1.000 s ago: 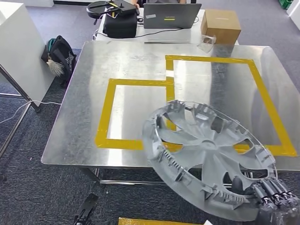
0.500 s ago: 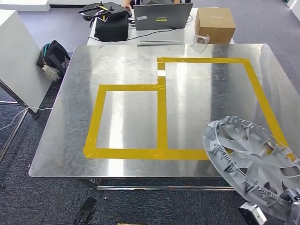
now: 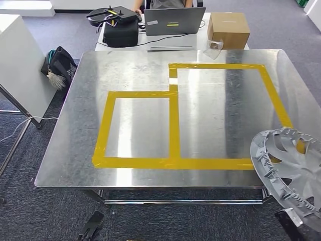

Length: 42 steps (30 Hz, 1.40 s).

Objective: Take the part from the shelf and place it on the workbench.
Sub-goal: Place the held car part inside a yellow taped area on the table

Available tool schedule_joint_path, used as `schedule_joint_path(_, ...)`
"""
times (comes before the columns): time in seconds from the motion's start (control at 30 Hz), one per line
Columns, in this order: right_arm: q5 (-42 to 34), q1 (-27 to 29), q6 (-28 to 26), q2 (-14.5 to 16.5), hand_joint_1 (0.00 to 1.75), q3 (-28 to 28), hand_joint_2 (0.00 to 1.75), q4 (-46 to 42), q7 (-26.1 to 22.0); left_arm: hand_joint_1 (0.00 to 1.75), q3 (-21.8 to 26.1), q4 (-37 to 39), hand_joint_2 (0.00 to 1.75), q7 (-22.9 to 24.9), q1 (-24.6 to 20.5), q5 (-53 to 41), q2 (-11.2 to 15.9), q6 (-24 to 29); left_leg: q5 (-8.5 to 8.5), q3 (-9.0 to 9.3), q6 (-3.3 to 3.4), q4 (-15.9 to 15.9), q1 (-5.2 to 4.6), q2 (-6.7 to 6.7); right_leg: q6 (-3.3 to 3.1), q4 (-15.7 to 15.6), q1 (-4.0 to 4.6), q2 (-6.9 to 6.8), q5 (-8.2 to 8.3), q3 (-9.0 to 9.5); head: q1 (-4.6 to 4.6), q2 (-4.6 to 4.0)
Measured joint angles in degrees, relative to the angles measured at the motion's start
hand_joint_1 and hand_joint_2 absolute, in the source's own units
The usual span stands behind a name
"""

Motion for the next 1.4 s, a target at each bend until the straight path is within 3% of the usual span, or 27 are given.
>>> schedule_joint_path(1.4,0.0,0.0,0.0,0.0,1.75,0.0,1.75,0.0,0.0,0.0,0.0,0.0,1.75,0.0,0.0,0.0,0.0,0.0,0.0,0.0,0.0,0.0,0.0,0.0,0.0,0.0,0.0,0.0,0.0,0.0,0.0,0.0)
